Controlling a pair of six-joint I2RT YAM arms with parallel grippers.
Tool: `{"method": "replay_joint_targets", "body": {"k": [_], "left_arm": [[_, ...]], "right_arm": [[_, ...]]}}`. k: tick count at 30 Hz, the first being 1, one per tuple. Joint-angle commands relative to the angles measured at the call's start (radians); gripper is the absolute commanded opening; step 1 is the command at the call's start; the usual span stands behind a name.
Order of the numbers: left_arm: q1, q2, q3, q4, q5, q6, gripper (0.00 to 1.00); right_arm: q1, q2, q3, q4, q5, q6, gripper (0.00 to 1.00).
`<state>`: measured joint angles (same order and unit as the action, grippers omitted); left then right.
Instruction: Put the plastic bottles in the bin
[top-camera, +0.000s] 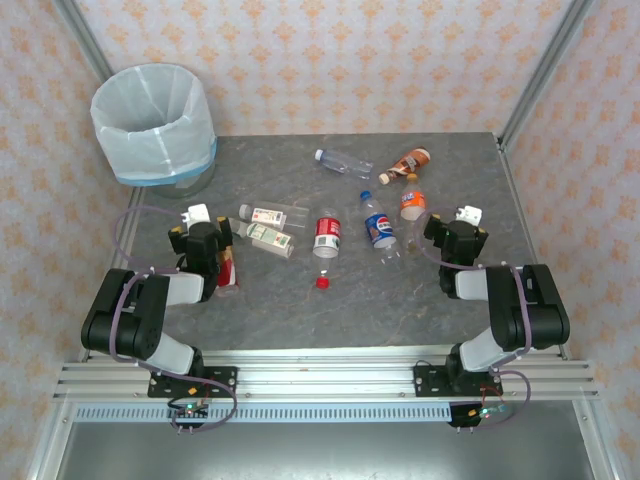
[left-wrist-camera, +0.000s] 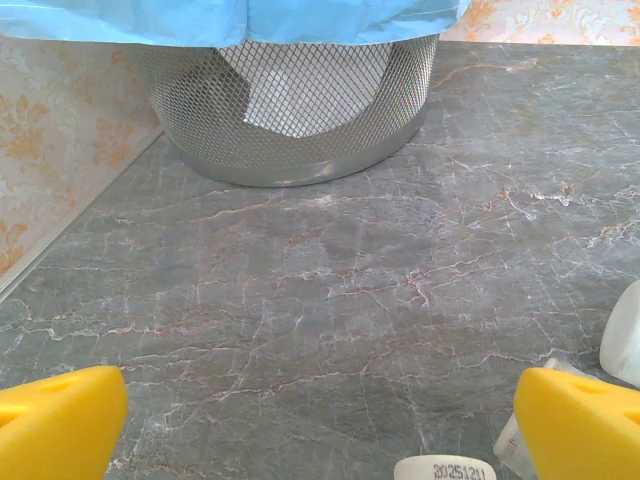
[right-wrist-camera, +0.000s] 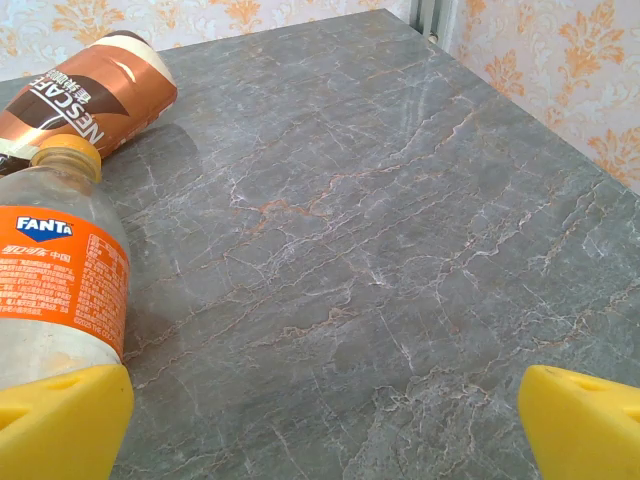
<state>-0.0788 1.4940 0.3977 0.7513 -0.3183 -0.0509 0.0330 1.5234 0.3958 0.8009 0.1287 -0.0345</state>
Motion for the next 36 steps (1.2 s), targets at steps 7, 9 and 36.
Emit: {"method": "replay_joint_targets", "body": {"k": [7, 9, 36], "left_arm": [[-0.004, -0.015, 0.02, -0.003, -0.005, 0.01, 1.0], [-0.003, -0.015, 0.021, -0.004, -0.005, 0.01, 1.0], [-0.007, -0.068, 0.07, -0.127, 0.03, 0.032, 1.0]], "right_arm": [[0.004, 0.001, 0.0, 0.023, 0.014, 0.016, 0.99], [0.004, -0.001, -0.002, 0.024, 0.014, 0.015, 0.99], [0.004, -0.039, 0.008, -0.021, -0.048, -0.01, 0.99]]}}
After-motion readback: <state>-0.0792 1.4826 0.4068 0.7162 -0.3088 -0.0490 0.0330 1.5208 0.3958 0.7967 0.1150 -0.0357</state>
